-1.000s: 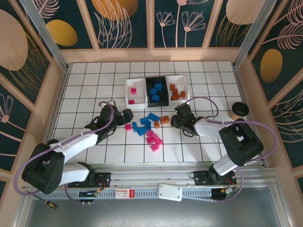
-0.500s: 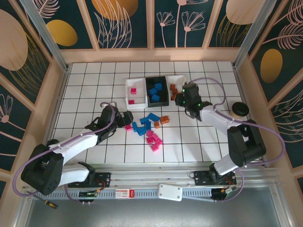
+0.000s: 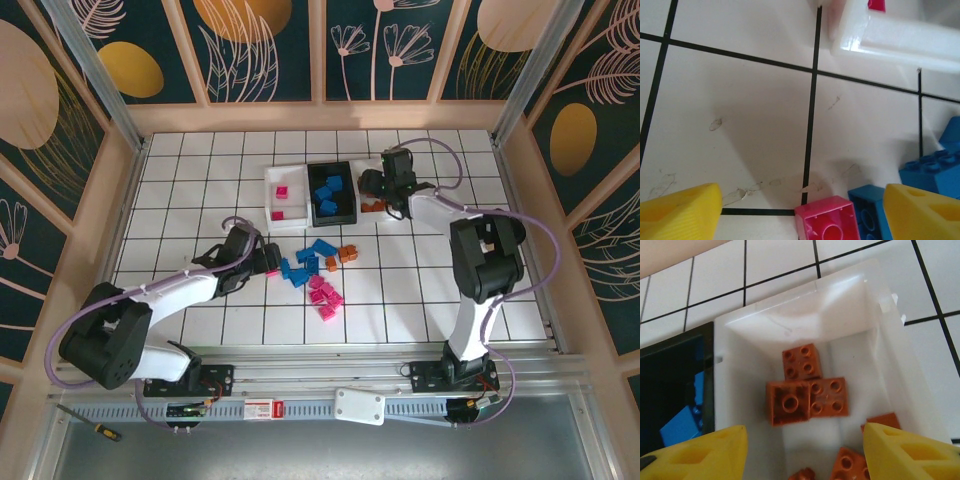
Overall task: Sort the legos into containers by color
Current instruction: Place the lego in the container, then pick up the lego from the middle-left of the table.
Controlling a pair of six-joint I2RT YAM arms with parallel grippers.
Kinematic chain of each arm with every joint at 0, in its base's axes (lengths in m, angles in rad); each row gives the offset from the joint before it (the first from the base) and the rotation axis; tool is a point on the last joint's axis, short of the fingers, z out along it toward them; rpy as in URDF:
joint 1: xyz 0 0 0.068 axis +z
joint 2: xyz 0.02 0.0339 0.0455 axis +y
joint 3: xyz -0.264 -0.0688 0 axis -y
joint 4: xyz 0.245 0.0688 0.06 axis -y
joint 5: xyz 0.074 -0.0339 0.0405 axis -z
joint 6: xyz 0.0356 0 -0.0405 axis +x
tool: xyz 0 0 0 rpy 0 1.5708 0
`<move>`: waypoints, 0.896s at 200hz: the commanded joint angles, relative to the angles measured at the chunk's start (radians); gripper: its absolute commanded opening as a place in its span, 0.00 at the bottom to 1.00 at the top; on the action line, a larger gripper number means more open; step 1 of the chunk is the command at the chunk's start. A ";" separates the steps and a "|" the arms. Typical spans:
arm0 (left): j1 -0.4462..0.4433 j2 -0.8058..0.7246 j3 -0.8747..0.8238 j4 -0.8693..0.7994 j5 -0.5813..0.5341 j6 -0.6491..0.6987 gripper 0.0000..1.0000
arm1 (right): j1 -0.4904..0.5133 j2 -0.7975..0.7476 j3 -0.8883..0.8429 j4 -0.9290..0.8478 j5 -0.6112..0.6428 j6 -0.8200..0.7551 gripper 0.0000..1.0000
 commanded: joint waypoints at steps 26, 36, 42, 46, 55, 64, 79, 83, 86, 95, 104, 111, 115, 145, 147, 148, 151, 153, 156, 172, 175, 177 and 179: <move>-0.017 0.013 -0.024 0.004 0.023 -0.018 0.76 | 0.032 -0.181 -0.195 0.078 -0.018 0.011 0.62; -0.028 0.021 -0.025 0.005 0.030 -0.020 0.75 | 0.033 -0.201 -0.227 0.087 -0.018 0.019 0.62; -0.032 0.027 -0.029 0.008 0.036 -0.021 0.73 | 0.032 -0.212 -0.243 0.090 -0.016 0.021 0.62; -0.035 0.031 -0.032 0.011 0.039 -0.021 0.72 | 0.032 -0.218 -0.252 0.092 -0.015 0.025 0.63; -0.039 0.042 -0.037 0.016 0.046 -0.023 0.71 | 0.033 -0.235 -0.272 0.100 -0.017 0.029 0.63; -0.038 0.054 -0.042 0.017 0.053 -0.026 0.71 | 0.032 -0.251 -0.290 0.107 -0.024 0.037 0.63; -0.042 0.071 -0.048 0.028 0.073 -0.028 0.71 | 0.035 -0.273 -0.311 0.118 -0.025 0.048 0.62; -0.044 0.075 -0.050 0.029 0.074 -0.028 0.71 | 0.036 -0.278 -0.314 0.119 -0.025 0.050 0.63; -0.045 0.077 -0.052 0.030 0.072 -0.029 0.71 | 0.038 -0.280 -0.317 0.121 -0.025 0.051 0.63; -0.046 0.084 -0.056 0.035 0.077 -0.030 0.69 | 0.040 -0.289 -0.323 0.124 -0.025 0.054 0.62; -0.048 0.093 -0.060 0.041 0.081 -0.031 0.66 | 0.043 -0.293 -0.325 0.123 -0.025 0.056 0.63; -0.049 0.099 -0.060 0.043 0.078 -0.031 0.63 | 0.047 -0.294 -0.326 0.123 -0.023 0.056 0.62; -0.049 0.105 -0.058 0.042 0.076 -0.032 0.61 | 0.050 -0.294 -0.326 0.123 -0.024 0.057 0.62; -0.047 0.111 -0.054 0.050 0.056 -0.040 0.39 | 0.088 -0.299 -0.326 0.110 -0.016 0.051 0.63; -0.048 0.109 -0.055 0.049 0.055 -0.041 0.39 | 0.090 -0.300 -0.326 0.107 -0.013 0.051 0.63; -0.049 0.108 -0.054 0.049 0.054 -0.040 0.38 | 0.092 -0.300 -0.327 0.107 -0.012 0.051 0.63; -0.049 0.106 -0.053 0.048 0.051 -0.041 0.38 | 0.096 -0.302 -0.328 0.103 -0.010 0.050 0.62; -0.048 0.103 -0.051 0.046 0.049 -0.040 0.37 | 0.099 -0.303 -0.328 0.102 -0.009 0.050 0.63; -0.049 0.100 -0.050 0.043 0.047 -0.040 0.37 | 0.103 -0.307 -0.331 0.100 -0.006 0.050 0.63; -0.049 0.068 -0.033 0.016 0.025 -0.032 0.30 | 0.124 -0.336 -0.361 0.104 -0.001 0.052 0.62; -0.048 0.060 -0.029 0.009 0.019 -0.028 0.29 | 0.129 -0.343 -0.369 0.108 -0.003 0.053 0.62; -0.048 0.054 -0.025 0.004 0.016 -0.028 0.28 | 0.133 -0.347 -0.373 0.109 -0.005 0.054 0.62; -0.048 0.048 -0.022 -0.001 0.013 -0.026 0.28 | 0.136 -0.353 -0.377 0.110 -0.008 0.054 0.62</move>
